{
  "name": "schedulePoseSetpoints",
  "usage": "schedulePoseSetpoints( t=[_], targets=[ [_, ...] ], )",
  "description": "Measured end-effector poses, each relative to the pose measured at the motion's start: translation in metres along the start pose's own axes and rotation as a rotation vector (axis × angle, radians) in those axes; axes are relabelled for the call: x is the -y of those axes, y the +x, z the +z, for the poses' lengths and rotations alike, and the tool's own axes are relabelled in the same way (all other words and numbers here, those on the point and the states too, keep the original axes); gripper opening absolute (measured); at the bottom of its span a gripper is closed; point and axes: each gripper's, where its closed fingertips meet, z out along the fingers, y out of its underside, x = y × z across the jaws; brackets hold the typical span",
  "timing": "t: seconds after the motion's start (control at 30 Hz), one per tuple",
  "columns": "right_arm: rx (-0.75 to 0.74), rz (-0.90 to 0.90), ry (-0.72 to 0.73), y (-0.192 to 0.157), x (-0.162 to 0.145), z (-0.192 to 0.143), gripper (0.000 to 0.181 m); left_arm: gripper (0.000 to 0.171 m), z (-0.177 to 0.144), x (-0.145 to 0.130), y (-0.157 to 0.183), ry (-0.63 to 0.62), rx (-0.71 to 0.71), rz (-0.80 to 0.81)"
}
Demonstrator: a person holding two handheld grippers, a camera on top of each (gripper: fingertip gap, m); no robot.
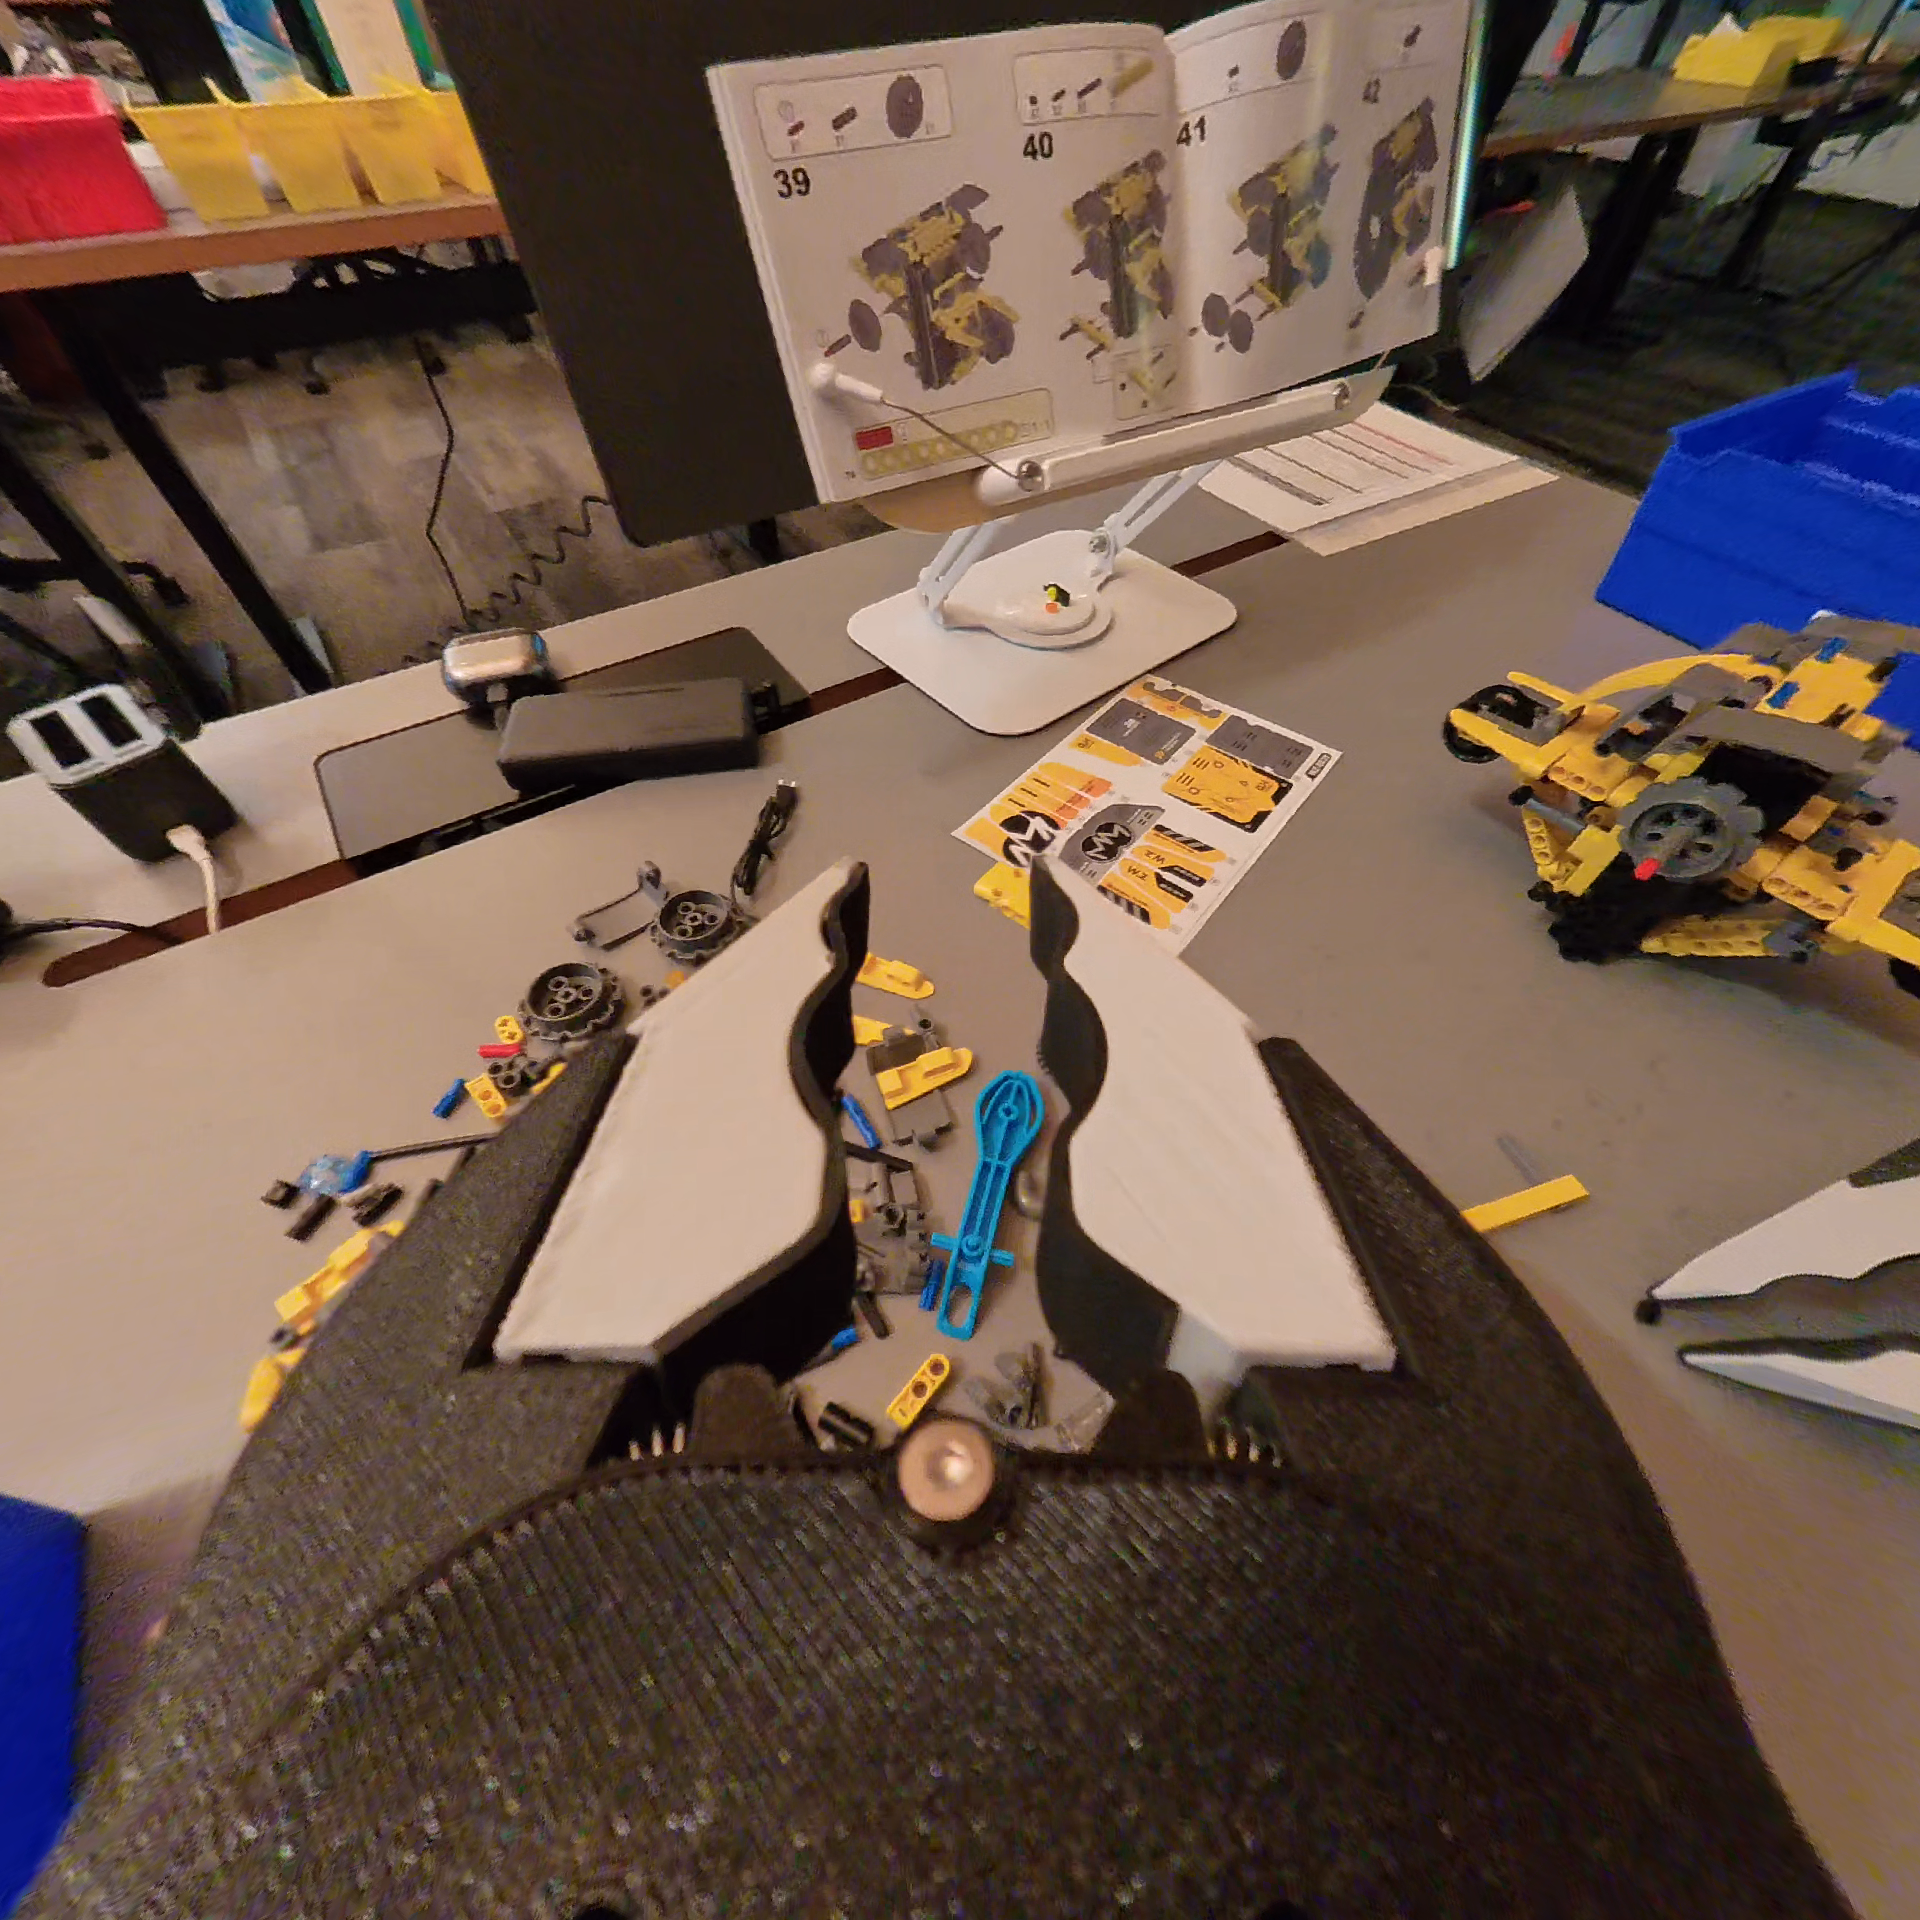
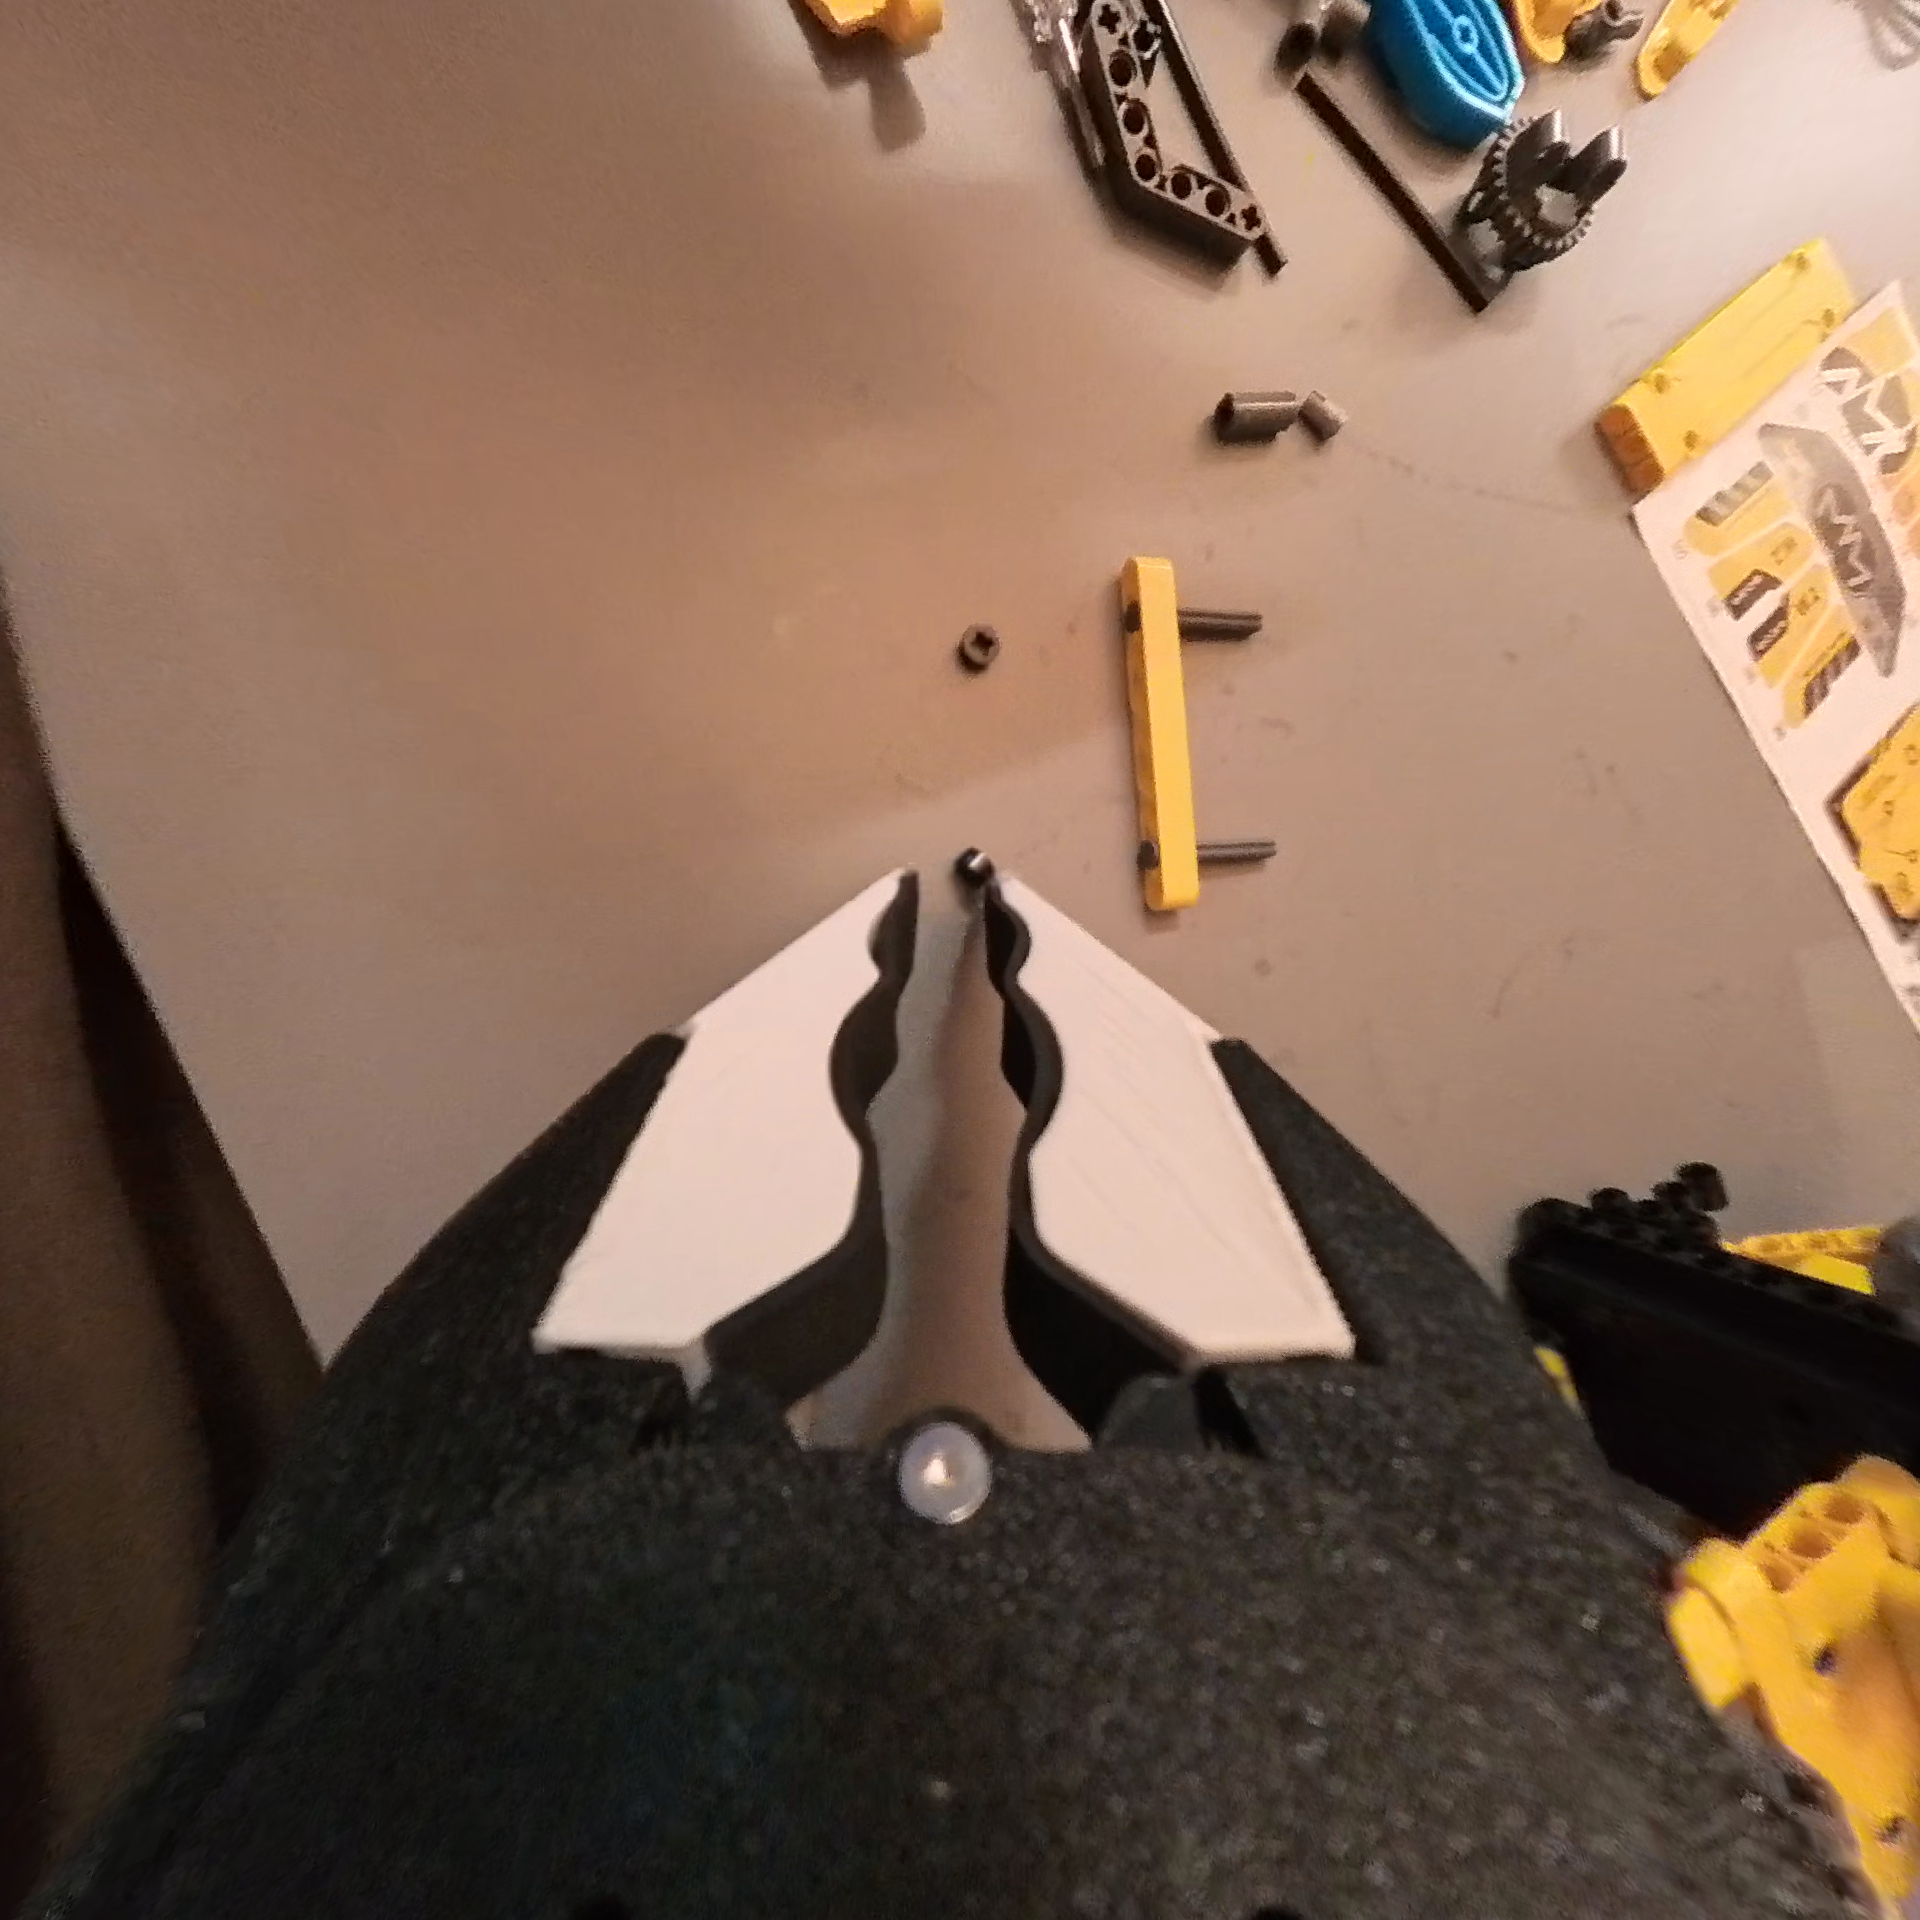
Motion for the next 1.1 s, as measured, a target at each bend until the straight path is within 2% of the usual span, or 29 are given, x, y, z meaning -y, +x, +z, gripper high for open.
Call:
schedulePoseSetpoints(
  t=[0.1, 0.3, 0.5, 0.9, 1.1],
  targets=[
    [0.057, 0.075, 0.034, -0.005, 0.002, -0.005, 0.017, 0.031, 0.003, -0.004, 0.0, -0.001, -0.058, -0.052],
    [0.032, 0.181, 0.116, 0.007, 0.009, -0.013, 0.02, 0.032, 0.002, -0.008, -0.002, 0.0, -0.11, -0.106],
    [0.042, 0.128, 0.075, -0.001, 0.005, -0.004, 0.021, 0.032, 0.003, -0.01, -0.004, -0.006, -0.092, -0.095],
    [0.028, 0.142, 0.083, 0.007, -0.003, -0.005, 0.008, 0.032, 0.008, -0.018, -0.007, -0.039, -0.072, -0.08],
    [0.023, 0.125, 0.072, 0.01, -0.004, -0.001, 0.009, 0.032, 0.009, -0.019, -0.007, -0.044, -0.075, -0.084]
  ],
)
